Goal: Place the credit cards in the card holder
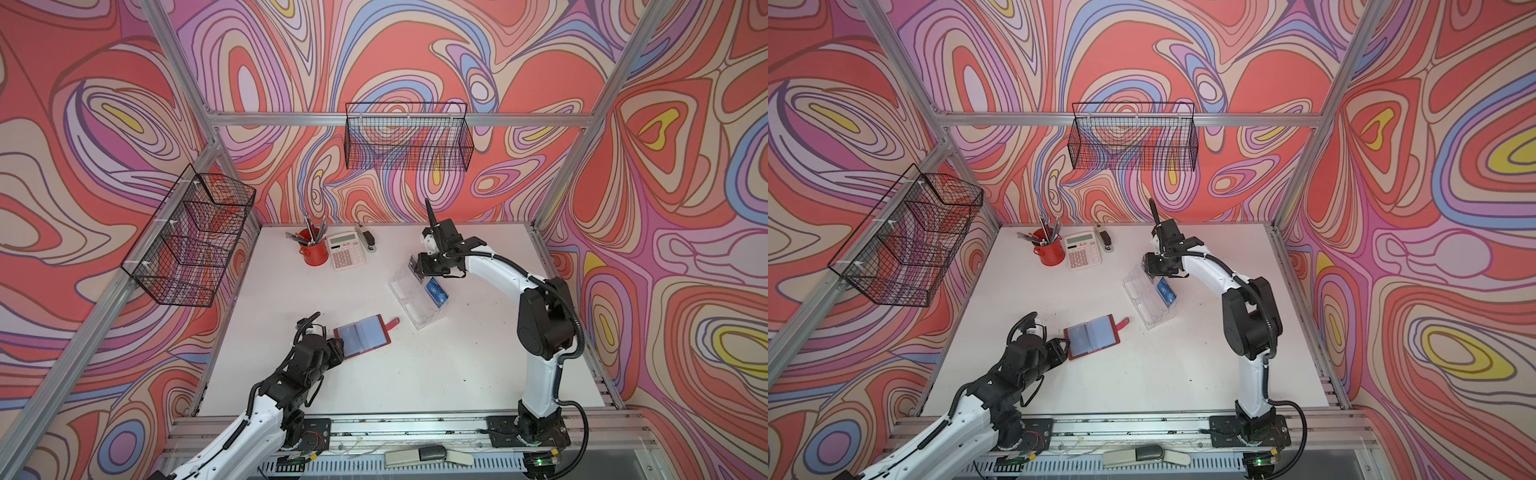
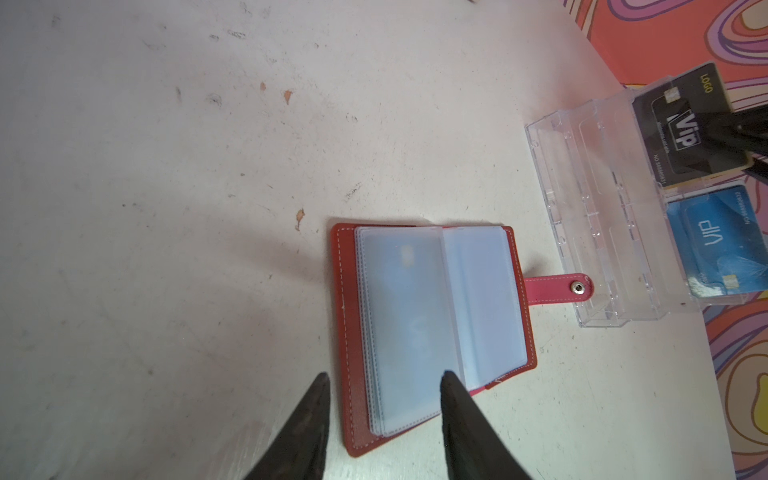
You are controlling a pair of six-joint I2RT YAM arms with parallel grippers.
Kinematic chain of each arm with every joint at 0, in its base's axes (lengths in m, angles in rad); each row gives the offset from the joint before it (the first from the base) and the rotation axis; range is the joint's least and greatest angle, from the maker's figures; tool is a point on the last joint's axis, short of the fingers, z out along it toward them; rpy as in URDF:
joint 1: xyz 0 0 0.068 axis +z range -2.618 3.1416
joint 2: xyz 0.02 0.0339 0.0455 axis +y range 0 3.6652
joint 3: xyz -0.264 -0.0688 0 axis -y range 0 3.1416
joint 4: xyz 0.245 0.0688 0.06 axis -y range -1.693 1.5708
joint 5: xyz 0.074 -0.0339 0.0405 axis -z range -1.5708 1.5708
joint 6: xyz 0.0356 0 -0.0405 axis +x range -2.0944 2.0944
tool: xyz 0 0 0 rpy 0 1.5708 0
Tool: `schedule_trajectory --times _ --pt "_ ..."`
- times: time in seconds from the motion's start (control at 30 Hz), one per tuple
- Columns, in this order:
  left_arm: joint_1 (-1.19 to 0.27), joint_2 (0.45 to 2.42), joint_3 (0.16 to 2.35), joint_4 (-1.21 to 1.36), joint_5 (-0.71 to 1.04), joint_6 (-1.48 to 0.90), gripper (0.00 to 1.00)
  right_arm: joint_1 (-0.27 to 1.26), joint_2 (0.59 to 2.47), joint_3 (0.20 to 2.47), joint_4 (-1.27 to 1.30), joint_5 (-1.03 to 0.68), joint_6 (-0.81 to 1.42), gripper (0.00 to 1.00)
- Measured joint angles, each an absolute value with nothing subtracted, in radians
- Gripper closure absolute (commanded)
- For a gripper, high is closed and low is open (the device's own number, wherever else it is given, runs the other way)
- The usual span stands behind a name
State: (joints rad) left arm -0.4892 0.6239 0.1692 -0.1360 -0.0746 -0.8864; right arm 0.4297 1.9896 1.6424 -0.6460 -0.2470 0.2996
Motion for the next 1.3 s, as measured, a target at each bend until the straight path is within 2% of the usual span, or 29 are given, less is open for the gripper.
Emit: schedule_trajectory --times 0.2,0.67,0.8,1.13,1.3 --pt "-0.489 0.624 0.169 -0.136 -0.075 -0.886 0.54 0.440 2.035 1.670 -0.643 -0.249 0.297 0.66" --pt "-0.489 0.622 0.169 -0.136 -0.075 -0.886 0.54 0.441 2.011 1.654 -0.628 -0.290 0.297 0.71" --pt "-0.489 0.622 0.169 -0.136 -0.075 -0.886 0.54 0.441 1.987 1.649 -0.618 -0.297 0.297 0.74" --pt "-0.489 0.623 0.169 -0.136 -0.075 -0.886 0.54 0.441 1.978 1.649 -0.616 -0.285 0.295 0.89" --pt "-0.489 0.623 0.169 -0.136 -0.075 -0.886 0.54 0.442 1.974 1.646 -0.617 -0.272 0.289 0.89"
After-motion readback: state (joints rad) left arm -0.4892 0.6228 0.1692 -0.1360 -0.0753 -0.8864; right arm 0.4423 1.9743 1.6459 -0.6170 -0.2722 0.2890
